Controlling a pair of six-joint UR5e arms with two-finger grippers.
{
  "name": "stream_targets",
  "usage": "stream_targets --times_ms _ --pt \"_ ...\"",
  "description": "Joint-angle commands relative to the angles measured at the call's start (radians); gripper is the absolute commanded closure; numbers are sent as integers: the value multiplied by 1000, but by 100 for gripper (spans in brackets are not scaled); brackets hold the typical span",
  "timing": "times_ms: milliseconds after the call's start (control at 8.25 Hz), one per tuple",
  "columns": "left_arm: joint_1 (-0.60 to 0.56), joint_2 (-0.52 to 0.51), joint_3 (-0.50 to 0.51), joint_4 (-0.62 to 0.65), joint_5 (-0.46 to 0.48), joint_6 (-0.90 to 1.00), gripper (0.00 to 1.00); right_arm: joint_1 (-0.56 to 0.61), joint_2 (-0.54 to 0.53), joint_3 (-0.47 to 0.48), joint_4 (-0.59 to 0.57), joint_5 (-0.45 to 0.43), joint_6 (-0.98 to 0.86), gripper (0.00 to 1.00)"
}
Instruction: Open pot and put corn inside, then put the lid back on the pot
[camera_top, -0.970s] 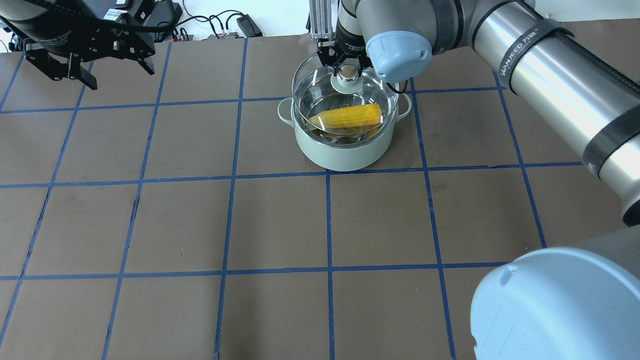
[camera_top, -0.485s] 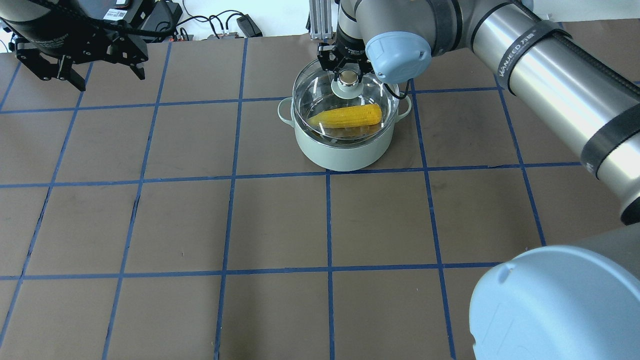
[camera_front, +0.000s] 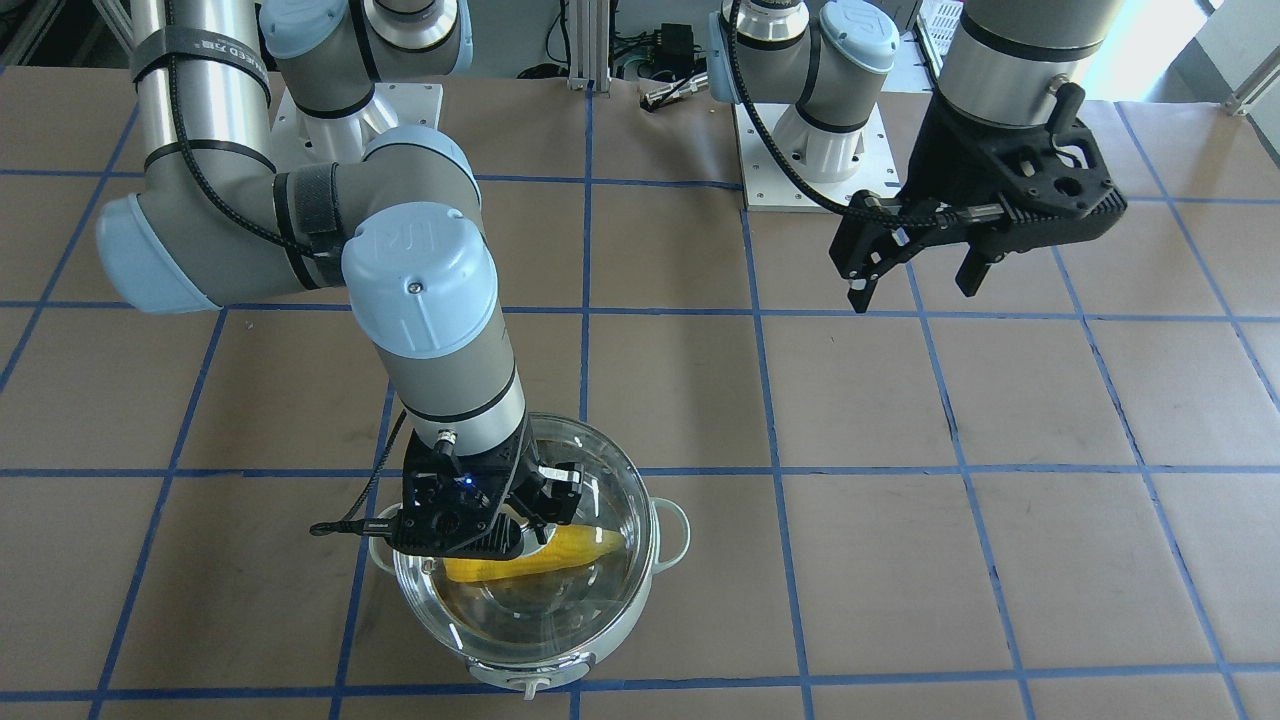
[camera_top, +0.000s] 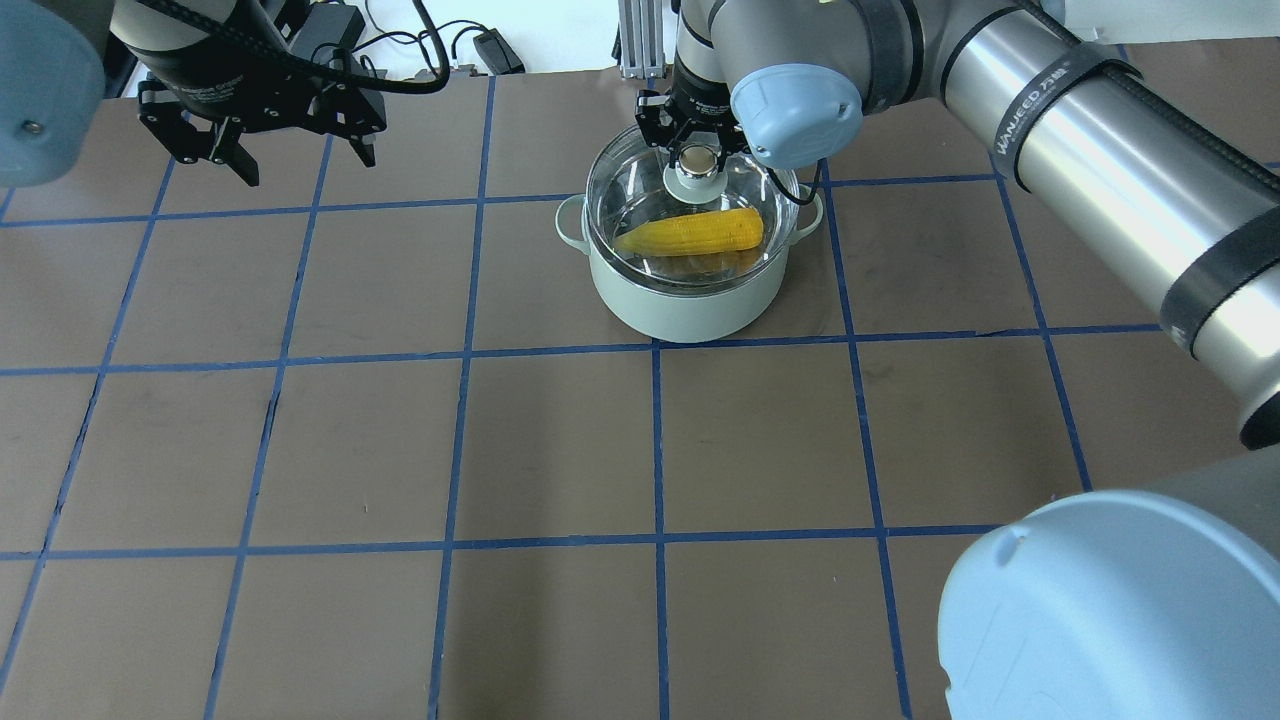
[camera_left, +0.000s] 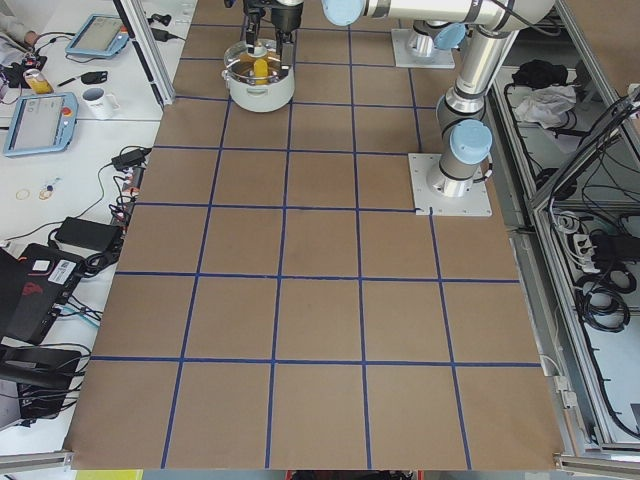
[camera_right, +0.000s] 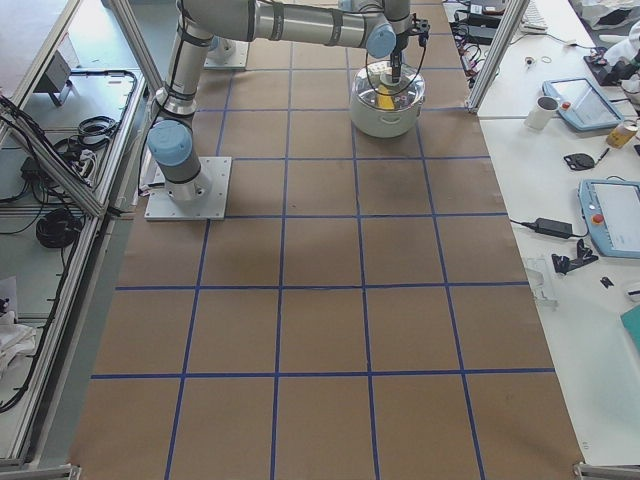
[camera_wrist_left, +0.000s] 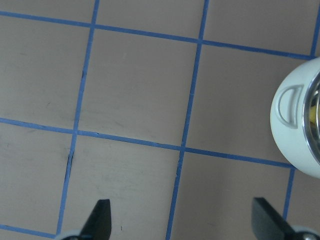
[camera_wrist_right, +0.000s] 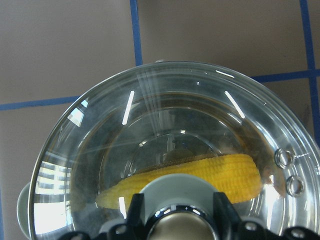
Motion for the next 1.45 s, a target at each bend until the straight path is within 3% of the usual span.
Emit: stream_targets --times_ms 0,242,1333 --pt "-43 15 2 -144 -13 -12 0 0 -1 4 -1 11 1 76" --pt "-60 28 8 -231 -9 -12 0 0 0 6 -1 14 12 76" --pt "-62 38 45 -276 -10 -13 0 0 3 16 -8 13 -11 76"
